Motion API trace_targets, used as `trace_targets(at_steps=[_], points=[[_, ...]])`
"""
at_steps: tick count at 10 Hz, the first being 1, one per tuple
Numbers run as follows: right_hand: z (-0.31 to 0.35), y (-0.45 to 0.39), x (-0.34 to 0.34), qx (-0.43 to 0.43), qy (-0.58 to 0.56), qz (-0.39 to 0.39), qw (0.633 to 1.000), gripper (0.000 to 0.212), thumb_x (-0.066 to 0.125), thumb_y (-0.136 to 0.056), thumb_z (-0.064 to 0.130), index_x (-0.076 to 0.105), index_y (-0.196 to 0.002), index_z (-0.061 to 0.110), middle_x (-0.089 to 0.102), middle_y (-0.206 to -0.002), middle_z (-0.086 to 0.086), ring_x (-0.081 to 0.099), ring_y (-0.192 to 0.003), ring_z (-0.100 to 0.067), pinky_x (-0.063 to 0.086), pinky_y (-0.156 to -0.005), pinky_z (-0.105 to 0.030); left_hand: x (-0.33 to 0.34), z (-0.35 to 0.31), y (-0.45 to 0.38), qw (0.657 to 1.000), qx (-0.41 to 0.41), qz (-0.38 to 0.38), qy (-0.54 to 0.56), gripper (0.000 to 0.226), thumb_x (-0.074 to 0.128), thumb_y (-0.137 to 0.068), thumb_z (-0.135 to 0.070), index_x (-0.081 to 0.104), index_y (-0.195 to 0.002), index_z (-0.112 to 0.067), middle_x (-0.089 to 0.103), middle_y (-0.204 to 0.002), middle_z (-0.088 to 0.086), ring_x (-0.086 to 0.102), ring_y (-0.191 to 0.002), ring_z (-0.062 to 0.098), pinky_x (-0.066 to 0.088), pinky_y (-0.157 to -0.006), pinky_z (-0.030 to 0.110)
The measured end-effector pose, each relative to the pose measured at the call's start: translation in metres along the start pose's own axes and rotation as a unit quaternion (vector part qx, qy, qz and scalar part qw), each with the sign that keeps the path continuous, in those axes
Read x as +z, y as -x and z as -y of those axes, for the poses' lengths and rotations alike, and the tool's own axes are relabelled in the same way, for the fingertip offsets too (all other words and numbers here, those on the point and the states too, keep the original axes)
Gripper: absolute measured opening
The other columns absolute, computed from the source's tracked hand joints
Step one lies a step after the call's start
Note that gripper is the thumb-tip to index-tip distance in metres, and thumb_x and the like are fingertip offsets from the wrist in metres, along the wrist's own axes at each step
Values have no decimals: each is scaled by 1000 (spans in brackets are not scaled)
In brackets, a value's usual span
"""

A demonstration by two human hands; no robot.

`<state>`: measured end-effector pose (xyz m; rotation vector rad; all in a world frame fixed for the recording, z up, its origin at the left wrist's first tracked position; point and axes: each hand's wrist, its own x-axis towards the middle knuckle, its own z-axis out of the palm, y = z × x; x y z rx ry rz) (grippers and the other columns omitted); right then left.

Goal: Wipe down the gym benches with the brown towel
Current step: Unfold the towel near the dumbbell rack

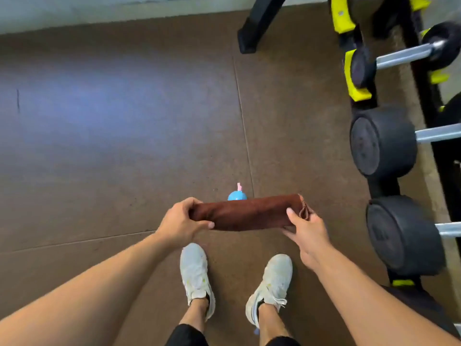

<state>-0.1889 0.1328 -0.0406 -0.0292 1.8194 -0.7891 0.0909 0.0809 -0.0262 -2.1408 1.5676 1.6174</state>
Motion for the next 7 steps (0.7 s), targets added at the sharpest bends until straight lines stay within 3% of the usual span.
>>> trace_targets(at_steps=[1,2,3,4,5,6,7], points=[[-36,-58,24,16,-4,-24,1000,31,63,-102,3,62,-133,6,69,-122,-12,67,-90,-16,55,-86,-44,22,26,-63,1000,2,-12,-29,39,92,-70,-27,65,-98,-25,69,-93,-4,65,-88,17,44,-75,25],[-58,-100,36,17,-8,-42,999,28,63,-103,5,63,-130,10,68,-115,-6,63,-83,-7,56,-86,-41,44,47,-107,999,-1,-8,-49,37,91,-71,-26,66,-98,-27,71,-95,-3,66,-91,21,51,-82,30],[-70,-126,40,6,11,-53,999,25,65,-103,10,65,-127,14,70,-116,-5,65,-84,-8,57,-75,-33,59,58,-129,999,-6,-9,-46,34,90,-73,-24,67,-99,-25,73,-95,-1,69,-90,23,53,-83,31],[-75,-144,42,-3,25,-67,997,23,65,-103,14,64,-126,18,69,-118,-3,67,-97,-16,58,-76,-32,68,61,-142,999,2,-9,-40,32,89,-74,-23,69,-99,-25,73,-95,0,68,-88,22,51,-79,28],[-79,-156,41,-8,30,-76,997,19,65,-104,18,64,-122,22,70,-120,-3,69,-107,-20,59,-76,-31,70,58,-150,999,4,-28,-32,43,87,-76,-25,70,-115,-24,73,-106,-2,69,-97,22,56,-89,36],[-79,-162,37,6,51,-81,995,29,66,-103,17,63,-131,21,71,-121,-3,71,-113,-28,62,-88,-41,67,57,-152,999,-11,-32,-23,64,87,-77,-27,59,-134,-22,64,-116,-9,64,-108,15,50,-100,33],[-82,-159,23,41,121,-110,986,44,67,-101,12,57,-144,19,69,-131,-4,67,-119,-26,53,-107,-49,59,54,-139,996,-41,48,-63,56,85,-81,-29,60,-131,-21,66,-111,-7,65,-107,16,52,-95,31]])
